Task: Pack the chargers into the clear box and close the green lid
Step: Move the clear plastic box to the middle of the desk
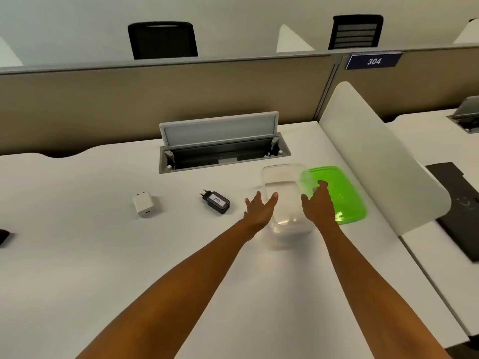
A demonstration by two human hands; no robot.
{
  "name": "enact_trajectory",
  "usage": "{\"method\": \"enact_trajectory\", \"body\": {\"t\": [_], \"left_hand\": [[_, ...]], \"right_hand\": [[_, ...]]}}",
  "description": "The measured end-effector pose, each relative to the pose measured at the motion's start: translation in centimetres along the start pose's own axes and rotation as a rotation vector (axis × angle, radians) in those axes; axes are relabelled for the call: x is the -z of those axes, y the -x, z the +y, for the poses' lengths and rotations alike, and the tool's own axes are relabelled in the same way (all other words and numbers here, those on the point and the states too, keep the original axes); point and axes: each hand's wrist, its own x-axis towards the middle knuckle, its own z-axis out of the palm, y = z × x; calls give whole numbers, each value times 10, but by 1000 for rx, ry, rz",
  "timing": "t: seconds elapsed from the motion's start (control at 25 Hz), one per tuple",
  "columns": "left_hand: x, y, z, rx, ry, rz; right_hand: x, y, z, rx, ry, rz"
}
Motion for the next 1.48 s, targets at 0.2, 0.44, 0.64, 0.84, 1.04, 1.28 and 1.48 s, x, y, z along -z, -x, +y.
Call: {"method": "enact_trajectory", "body": {"t": [0.2,0.44,0.64,0.84,1.04,1.28,1.48], "left_hand": [[-5,8,-2,27,60,-85],[8,38,-30,15,68,-141],[28,82,-54,-89,92,-93],[62,128,-91,-140,171,0],[100,158,-139,-152,343,175],[136,183,-187,-119,557,353],[155,189,-217,-48,650,488]], "right_hand": [[-1,6,-3,-45,-15,-7],[1,35,-1,-9,-84,54],[4,69,-17,85,-160,92],[-11,113,-45,147,-236,34],[-57,163,-71,156,-263,-104],[-113,207,-105,208,-265,-269],[-148,227,-121,202,-283,-392]]}}
